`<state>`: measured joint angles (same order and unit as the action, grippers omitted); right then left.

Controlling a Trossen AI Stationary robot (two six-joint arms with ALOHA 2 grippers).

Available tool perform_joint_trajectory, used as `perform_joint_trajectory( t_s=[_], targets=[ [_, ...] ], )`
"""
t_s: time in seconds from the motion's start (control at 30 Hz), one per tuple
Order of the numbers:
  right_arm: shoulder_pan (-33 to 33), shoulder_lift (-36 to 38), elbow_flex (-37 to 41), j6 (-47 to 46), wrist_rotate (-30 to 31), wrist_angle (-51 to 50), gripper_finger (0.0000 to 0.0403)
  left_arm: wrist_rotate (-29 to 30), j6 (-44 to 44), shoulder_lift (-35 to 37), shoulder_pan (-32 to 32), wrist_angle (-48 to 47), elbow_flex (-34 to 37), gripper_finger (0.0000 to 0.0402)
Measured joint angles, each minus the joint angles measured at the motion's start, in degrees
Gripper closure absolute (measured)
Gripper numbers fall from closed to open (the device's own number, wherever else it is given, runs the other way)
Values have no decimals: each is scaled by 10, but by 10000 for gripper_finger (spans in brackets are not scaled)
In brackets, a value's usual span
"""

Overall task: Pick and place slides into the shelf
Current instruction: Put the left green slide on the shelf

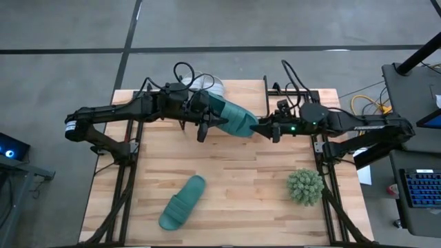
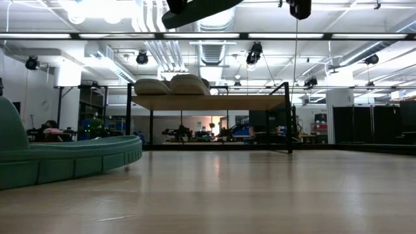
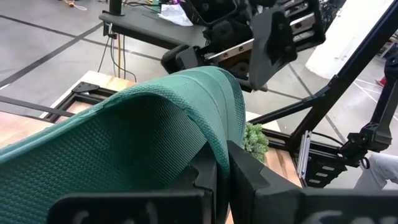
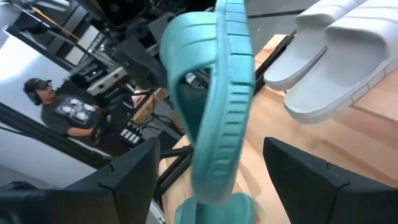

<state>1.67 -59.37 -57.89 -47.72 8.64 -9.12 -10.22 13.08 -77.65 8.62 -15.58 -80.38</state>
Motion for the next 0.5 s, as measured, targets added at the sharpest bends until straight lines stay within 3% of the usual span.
perform_joint_trajectory(
  t_s=[0.33,0.5],
  targets=[
    [-35,-23,0,14,-1,14,152,0,0,0,-1,-5,1,401],
    [-50,-23,0,28,-49,15,168,-7,0,0,-1,-6,1,401]
  ],
)
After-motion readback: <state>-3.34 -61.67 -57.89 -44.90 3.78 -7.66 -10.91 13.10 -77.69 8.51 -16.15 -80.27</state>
